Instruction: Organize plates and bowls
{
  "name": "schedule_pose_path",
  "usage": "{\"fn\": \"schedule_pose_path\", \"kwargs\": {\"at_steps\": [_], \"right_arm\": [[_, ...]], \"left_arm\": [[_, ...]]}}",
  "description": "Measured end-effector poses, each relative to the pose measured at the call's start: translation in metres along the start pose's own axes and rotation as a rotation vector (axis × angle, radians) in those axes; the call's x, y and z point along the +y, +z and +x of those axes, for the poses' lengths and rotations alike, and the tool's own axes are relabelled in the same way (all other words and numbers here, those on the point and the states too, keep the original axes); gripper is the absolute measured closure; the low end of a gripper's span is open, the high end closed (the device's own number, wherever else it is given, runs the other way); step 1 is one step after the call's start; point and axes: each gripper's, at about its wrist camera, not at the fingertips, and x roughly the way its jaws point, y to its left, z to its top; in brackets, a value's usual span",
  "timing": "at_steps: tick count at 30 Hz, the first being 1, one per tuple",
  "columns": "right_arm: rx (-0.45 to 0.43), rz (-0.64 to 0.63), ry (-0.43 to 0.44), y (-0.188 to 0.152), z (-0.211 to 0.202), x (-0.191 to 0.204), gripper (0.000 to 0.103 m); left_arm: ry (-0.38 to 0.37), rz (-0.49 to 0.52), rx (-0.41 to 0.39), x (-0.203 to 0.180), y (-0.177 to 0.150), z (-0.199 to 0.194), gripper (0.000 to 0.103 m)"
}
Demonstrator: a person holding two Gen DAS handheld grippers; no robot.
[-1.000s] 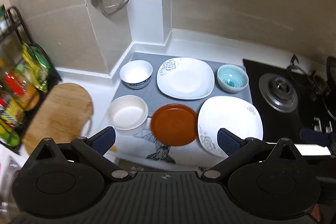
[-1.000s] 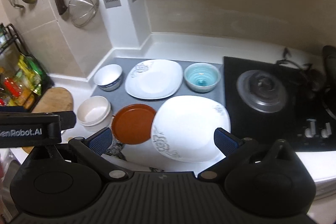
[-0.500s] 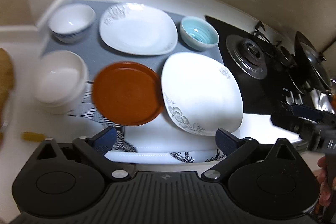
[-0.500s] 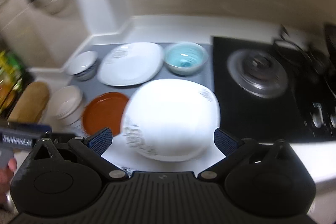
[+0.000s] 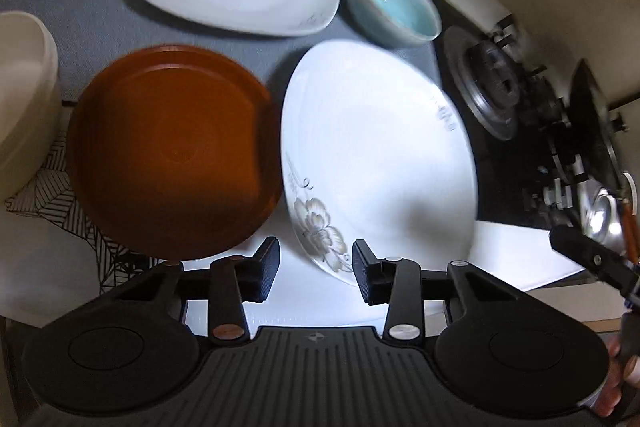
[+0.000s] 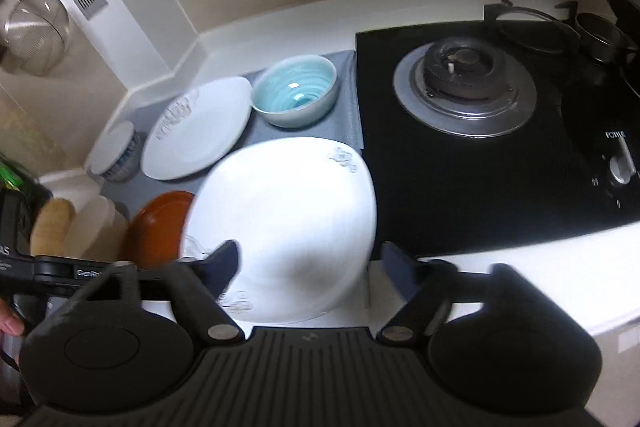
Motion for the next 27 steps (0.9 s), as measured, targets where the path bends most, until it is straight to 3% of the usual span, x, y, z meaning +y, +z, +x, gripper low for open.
{"fn": "schedule_pose_path", "kwargs": {"at_steps": [2,6,10,16,21,24,27], "right_arm": [[0.028,-0.005,-0.01,0.005,0.007,-0.012,0.027],[0.048,-0.057,0.057,0.013,0.024,-0.031,0.029],[0.09,-0.054,0.127,0.02,0.05,-0.044,0.041],[0.138,-0.029,0.127,0.024,0.086,-0.059,0.068],[0.166,0.018,0.194,0.018,0.101,-0.071,0.07],[0.156,0.015,0.195,0.015,0.1,-0.072,0.08],[0.114,-0.006,0.144,0.011,0.09,-0.071,0.096]], "left_arm": [[-0.004,-0.069,0.016,0.003,0.001,0.006,0.061],[-0.019,-0.152,0.021,0.008,0.001,0.018,0.062],[-0.056,-0.231,0.04,0.012,0.006,0.029,0.065],[0.003,-0.24,0.04,0.006,0.019,0.034,0.068],[0.011,-0.261,0.047,0.005,0.025,0.034,0.068],[0.065,-0.198,0.043,-0.009,0.023,0.029,0.069],[0.096,-0.137,0.052,-0.019,0.02,0.028,0.069]]}}
